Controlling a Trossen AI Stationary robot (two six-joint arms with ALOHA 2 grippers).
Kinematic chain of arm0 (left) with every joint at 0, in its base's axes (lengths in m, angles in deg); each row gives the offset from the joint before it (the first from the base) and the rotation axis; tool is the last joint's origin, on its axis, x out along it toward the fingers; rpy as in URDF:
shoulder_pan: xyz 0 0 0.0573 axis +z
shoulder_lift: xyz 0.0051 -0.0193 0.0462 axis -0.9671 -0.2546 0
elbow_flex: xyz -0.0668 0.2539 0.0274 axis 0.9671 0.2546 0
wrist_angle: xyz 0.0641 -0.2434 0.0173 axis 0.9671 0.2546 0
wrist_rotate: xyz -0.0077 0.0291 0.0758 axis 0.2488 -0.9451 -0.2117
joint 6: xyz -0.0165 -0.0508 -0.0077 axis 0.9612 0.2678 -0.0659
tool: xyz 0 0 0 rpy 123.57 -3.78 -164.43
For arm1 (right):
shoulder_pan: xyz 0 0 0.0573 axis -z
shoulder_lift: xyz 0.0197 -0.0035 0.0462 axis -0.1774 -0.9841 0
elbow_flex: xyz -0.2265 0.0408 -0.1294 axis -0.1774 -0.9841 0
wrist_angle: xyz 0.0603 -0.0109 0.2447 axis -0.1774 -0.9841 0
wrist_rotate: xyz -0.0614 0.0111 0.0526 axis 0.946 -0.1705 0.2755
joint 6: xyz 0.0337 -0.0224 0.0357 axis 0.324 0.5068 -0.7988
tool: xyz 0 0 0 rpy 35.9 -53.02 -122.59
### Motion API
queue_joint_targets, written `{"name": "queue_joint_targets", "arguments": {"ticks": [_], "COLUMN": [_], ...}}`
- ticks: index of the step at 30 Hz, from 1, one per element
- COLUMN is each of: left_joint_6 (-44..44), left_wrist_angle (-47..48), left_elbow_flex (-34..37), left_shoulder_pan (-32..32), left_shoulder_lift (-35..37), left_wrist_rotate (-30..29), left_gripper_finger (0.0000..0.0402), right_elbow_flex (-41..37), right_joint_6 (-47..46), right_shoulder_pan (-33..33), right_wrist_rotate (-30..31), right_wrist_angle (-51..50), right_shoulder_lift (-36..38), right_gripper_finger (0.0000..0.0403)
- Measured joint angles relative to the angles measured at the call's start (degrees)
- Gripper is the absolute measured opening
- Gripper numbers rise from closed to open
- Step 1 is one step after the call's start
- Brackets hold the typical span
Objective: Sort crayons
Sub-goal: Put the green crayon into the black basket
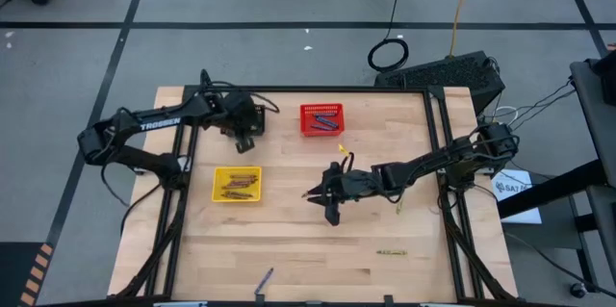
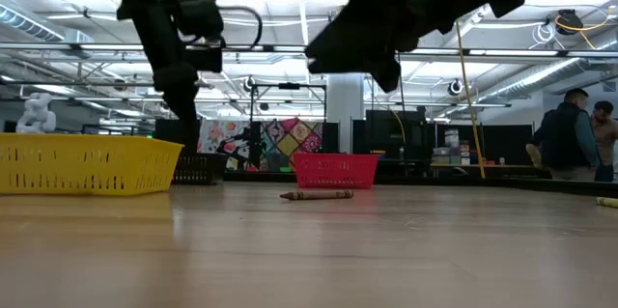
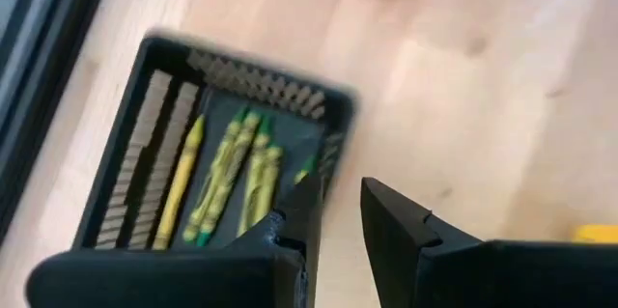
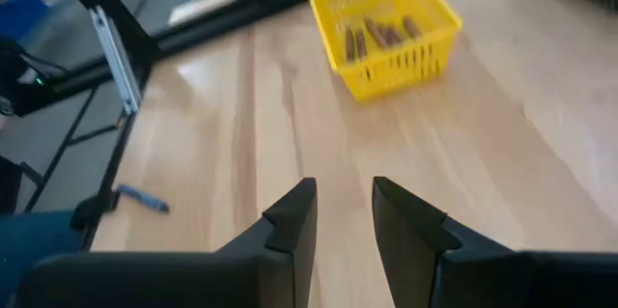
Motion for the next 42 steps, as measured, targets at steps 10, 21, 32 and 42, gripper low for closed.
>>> {"name": "queue_joint_targets", "arguments": {"ticks": [10, 21, 32, 42], "left_joint_6": [4.6, 7.6, 10.6, 10.6], "left_wrist_angle": [0.9, 4.4, 4.2, 4.2], "left_elbow_flex": [-0.1, -0.1, -0.1, -0.1], "left_shoulder_pan": [-11.8, -22.4, -25.3, -25.3], "left_shoulder_lift": [7.4, 9.5, 9.5, 9.5], "left_wrist_rotate": [0.2, 0.3, 0.3, 0.3], "left_gripper_finger": [0.0075, 0.0075, 0.0075, 0.0075], "right_elbow_flex": [0.0, 0.0, 0.0, 0.0], "right_joint_6": [-14.6, -33.4, -44.3, -47.4], "right_shoulder_pan": [-5.3, -14.9, -21.7, -25.3], "right_wrist_rotate": [-3.5, -16.0, -19.7, -19.7], "right_wrist_angle": [-12.1, -20.3, -27.6, -41.3], "right_shoulder_lift": [0.0, 0.0, 0.0, 0.0], "right_gripper_finger": [0.0089, 0.0089, 0.0089, 0.0089]}}
